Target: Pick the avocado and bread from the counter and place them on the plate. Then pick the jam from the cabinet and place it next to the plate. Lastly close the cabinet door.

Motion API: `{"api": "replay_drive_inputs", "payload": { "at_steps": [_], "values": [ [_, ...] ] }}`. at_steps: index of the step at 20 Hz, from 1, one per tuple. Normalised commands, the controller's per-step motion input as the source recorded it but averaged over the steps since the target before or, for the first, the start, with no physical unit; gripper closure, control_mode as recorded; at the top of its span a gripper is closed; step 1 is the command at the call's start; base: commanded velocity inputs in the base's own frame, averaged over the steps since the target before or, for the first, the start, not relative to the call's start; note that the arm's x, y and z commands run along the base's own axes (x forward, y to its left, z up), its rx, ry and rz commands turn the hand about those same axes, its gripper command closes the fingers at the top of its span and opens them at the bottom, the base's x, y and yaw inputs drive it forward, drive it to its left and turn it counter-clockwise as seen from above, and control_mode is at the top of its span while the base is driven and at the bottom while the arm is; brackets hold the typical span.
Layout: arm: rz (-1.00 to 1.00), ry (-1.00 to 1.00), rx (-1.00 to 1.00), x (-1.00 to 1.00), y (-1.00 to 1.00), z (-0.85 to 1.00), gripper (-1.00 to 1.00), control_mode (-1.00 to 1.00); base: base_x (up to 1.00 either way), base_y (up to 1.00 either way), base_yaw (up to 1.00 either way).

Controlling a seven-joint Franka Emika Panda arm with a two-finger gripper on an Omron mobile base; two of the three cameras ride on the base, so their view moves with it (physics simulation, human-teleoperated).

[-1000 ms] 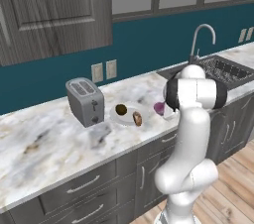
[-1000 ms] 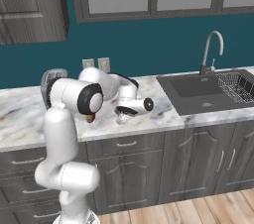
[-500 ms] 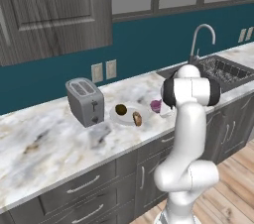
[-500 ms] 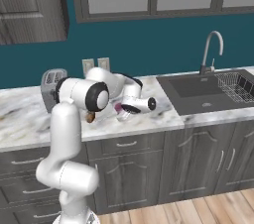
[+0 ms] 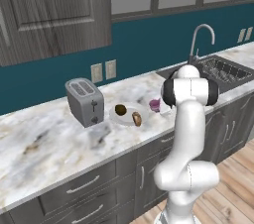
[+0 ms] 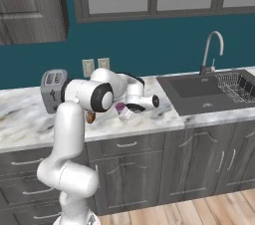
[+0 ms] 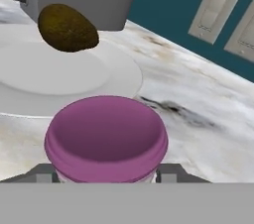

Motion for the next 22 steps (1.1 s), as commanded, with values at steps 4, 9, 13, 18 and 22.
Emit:
{"api": "replay_drive_inputs", "payload": {
  "at_steps": [4, 9, 13, 18, 22],
  "values": [
    [0.04, 0.0, -0.05, 0.05, 0.09, -0.26, -1.0, -1.0, 0.0, 0.0, 0.0],
    [0.04, -0.04, -0.06, -0.02, -0.08, -0.07, -1.0, -1.0, 0.0, 0.0, 0.0],
    [0.04, -0.12, -0.1, -0.21, -0.41, 0.0, -1.0, -1.0, 0.0, 0.0, 0.0],
    [0.01, -0.12, -0.07, -0.29, -0.46, 0.0, -1.0, -1.0, 0.0, 0.0, 0.0],
    [0.04, -0.17, -0.1, -0.4, -0.17, 0.19, -1.0, -1.0, 0.0, 0.0, 0.0]
  ]
}}
